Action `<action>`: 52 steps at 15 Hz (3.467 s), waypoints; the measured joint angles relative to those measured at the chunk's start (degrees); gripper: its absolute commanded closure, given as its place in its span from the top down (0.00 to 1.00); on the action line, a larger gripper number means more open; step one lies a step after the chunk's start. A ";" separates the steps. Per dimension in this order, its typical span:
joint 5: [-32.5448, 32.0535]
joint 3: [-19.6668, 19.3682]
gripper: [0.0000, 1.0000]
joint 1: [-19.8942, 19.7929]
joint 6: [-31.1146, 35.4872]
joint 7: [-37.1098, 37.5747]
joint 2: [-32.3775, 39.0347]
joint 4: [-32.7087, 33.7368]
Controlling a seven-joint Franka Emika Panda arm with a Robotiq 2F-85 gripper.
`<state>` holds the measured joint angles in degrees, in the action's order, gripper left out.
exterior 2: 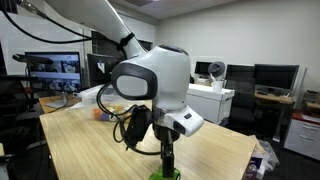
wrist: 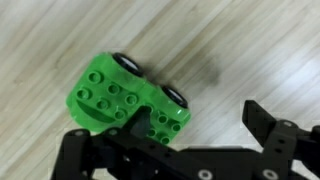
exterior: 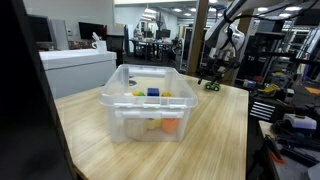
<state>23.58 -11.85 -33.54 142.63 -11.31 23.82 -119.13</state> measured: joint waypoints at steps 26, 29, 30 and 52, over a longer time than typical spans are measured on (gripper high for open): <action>3.35 1.35 1.00 7.57 -6.78 -2.43 -7.59 0.29; 3.34 0.22 1.00 7.51 -6.78 -2.44 -6.42 0.59; 3.34 -0.23 1.00 7.42 -6.78 -2.68 -5.69 0.82; -9.44 1.57 1.00 6.70 -8.33 -28.02 2.27 8.62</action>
<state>14.14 -10.28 -26.84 134.30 -39.32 26.08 -110.51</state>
